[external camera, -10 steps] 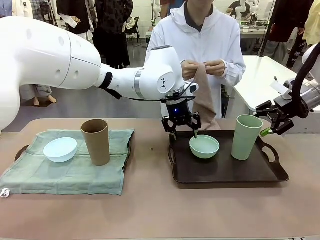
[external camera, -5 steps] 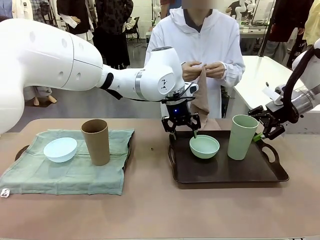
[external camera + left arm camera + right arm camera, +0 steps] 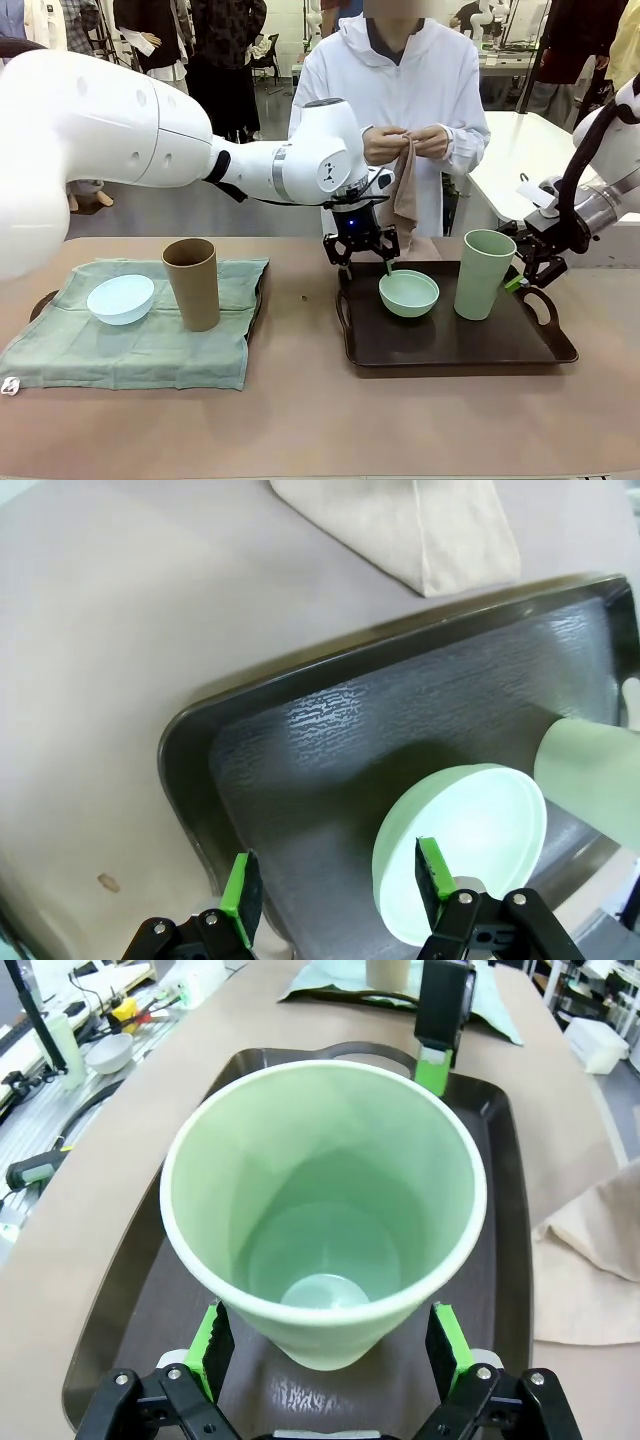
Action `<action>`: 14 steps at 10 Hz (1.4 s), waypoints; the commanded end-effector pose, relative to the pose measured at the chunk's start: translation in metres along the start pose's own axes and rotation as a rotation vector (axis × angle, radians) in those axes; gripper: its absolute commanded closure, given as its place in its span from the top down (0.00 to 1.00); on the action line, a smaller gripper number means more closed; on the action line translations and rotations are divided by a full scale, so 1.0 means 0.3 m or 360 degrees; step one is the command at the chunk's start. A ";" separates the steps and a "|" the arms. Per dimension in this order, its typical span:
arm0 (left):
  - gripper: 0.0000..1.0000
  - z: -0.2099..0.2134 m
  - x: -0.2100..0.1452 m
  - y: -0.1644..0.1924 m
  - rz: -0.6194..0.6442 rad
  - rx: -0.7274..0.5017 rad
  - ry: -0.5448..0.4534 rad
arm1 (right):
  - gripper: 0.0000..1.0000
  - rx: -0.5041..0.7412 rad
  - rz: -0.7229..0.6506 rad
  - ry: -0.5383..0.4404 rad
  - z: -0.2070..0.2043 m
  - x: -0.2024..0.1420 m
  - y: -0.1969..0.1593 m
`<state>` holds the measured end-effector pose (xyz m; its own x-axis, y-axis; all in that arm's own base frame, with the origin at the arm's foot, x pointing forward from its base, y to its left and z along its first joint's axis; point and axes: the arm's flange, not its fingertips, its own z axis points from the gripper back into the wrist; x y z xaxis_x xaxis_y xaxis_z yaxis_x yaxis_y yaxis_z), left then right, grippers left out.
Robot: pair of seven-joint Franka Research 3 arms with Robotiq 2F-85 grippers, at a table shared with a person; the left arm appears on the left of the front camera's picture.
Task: Set up a tray with a mat and arrange the tableware.
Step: Pick up the Picnic Bowl and Reusable plastic cup from the Handle tray in front of the human's position and hold them in the air.
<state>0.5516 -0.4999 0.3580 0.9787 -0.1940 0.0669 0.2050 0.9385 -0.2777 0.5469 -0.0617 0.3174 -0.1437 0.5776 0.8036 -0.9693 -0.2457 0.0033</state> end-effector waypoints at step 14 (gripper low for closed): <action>0.00 -0.064 -0.044 -0.102 0.0045 0.0135 0.0025 | 0.00 0.0094 -0.0053 0.0029 -0.107 -0.013 -0.075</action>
<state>0.5360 -0.5283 0.3402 0.9796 -0.1981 0.0328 0.2005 0.9551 -0.2184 0.5566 -0.0342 0.2955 -0.1206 0.5847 0.8023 -0.9593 -0.2764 0.0572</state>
